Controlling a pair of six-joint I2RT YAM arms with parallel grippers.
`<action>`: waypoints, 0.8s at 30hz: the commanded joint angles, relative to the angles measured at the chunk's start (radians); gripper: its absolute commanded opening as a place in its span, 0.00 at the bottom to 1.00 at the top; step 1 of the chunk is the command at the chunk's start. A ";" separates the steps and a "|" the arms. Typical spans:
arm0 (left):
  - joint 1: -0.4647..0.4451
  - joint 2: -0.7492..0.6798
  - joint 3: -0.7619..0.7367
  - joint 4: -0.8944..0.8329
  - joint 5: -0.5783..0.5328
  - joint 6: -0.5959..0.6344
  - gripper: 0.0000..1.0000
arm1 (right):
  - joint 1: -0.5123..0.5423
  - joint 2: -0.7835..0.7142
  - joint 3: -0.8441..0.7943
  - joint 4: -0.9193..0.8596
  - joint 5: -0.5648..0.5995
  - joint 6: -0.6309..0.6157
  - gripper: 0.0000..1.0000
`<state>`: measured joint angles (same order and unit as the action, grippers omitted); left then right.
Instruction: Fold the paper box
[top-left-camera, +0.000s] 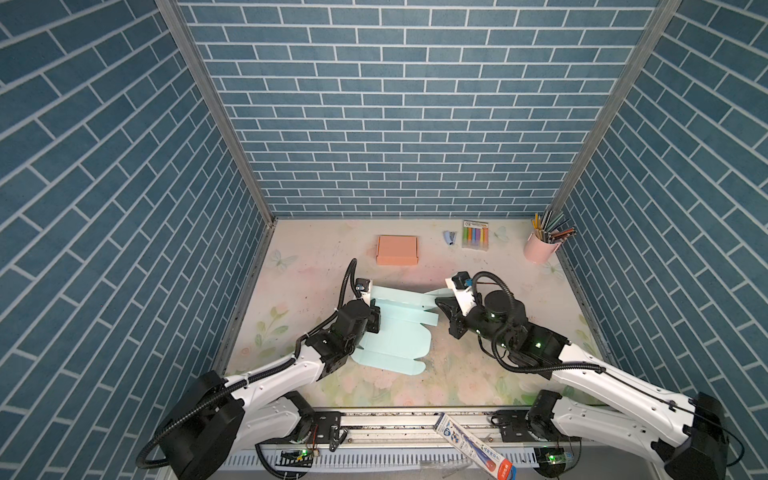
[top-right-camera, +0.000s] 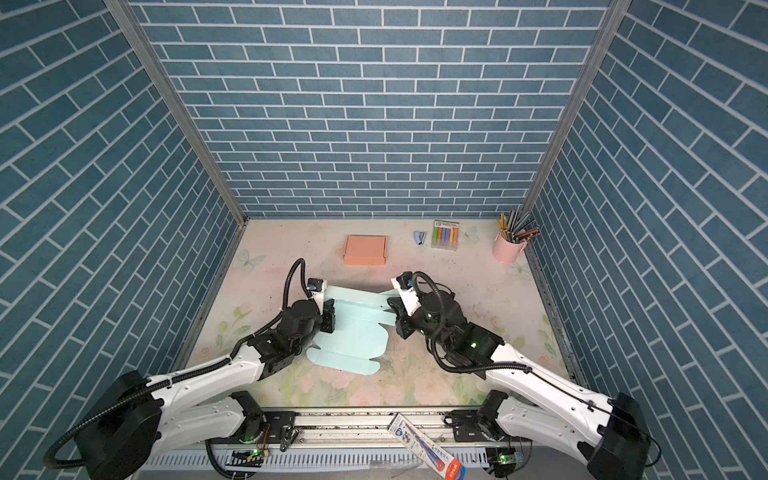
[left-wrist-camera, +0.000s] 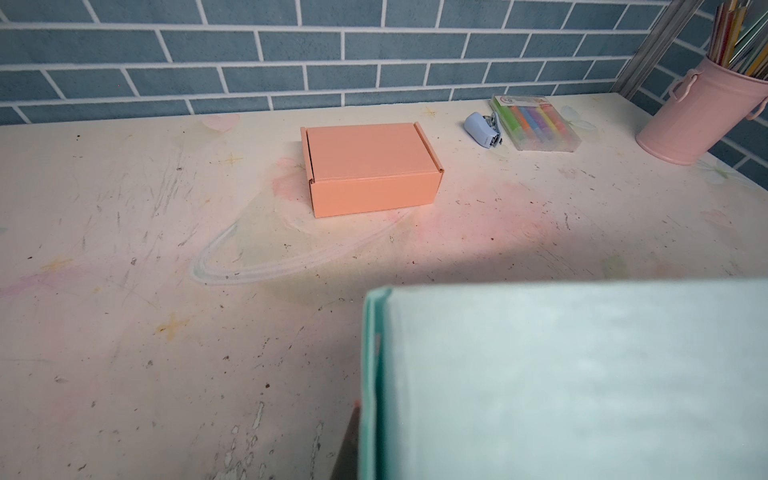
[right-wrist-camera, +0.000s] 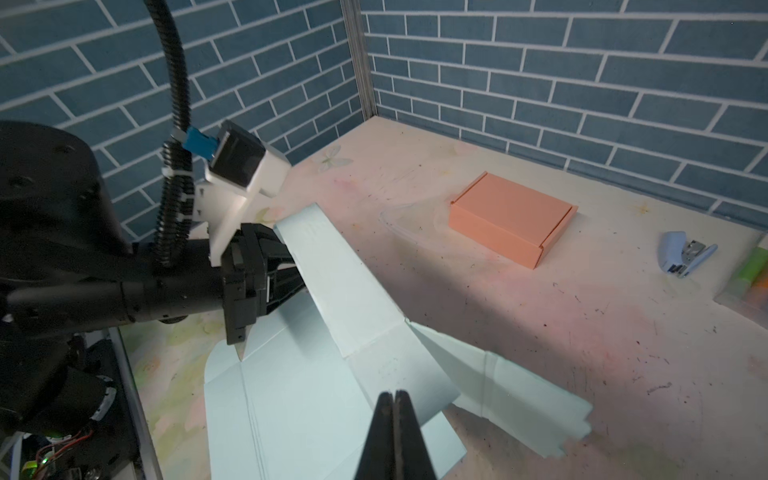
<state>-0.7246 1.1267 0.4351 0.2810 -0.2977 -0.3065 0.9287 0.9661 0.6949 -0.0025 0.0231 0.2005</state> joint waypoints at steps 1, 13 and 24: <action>0.008 -0.012 0.014 -0.002 -0.004 -0.012 0.00 | 0.012 0.028 0.006 0.001 0.056 -0.021 0.00; 0.013 -0.028 -0.014 0.073 0.092 -0.026 0.00 | 0.029 0.138 0.015 0.110 0.027 -0.017 0.00; 0.014 -0.055 -0.020 0.089 0.196 -0.033 0.00 | 0.040 0.149 0.029 0.238 -0.001 -0.047 0.00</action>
<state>-0.7166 1.0771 0.4294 0.3347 -0.1513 -0.3294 0.9623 1.1427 0.6941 0.1516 0.0357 0.1989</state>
